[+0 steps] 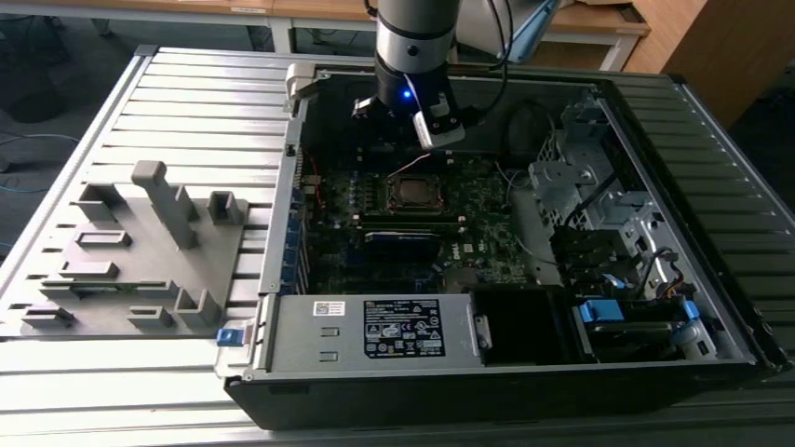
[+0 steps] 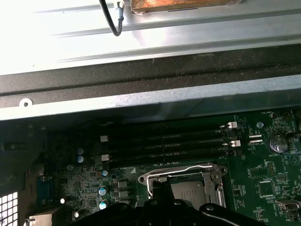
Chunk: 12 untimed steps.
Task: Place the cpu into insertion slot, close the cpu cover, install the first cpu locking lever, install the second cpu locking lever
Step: 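Install the first cpu locking lever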
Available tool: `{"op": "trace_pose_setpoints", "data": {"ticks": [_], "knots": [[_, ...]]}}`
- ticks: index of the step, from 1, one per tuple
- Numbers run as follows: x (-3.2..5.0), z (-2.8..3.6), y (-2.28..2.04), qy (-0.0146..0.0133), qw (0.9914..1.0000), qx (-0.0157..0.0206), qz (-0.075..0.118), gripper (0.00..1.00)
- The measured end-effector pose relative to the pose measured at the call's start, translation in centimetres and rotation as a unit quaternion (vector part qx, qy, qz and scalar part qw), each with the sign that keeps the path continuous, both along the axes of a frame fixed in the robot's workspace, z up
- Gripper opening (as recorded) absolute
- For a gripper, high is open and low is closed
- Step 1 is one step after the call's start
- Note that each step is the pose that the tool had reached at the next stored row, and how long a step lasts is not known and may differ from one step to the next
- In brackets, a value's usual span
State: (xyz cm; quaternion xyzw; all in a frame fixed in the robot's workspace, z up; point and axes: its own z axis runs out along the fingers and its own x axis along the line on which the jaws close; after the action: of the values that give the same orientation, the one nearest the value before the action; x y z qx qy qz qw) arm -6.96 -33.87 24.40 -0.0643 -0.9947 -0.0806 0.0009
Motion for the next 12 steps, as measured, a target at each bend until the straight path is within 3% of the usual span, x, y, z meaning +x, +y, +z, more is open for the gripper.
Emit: {"op": "trace_pose_setpoints", "data": {"ticks": [12], "knots": [[0.0,-0.21,0.05,-0.0016,1.0,0.0006,0.0,0.11]]}}
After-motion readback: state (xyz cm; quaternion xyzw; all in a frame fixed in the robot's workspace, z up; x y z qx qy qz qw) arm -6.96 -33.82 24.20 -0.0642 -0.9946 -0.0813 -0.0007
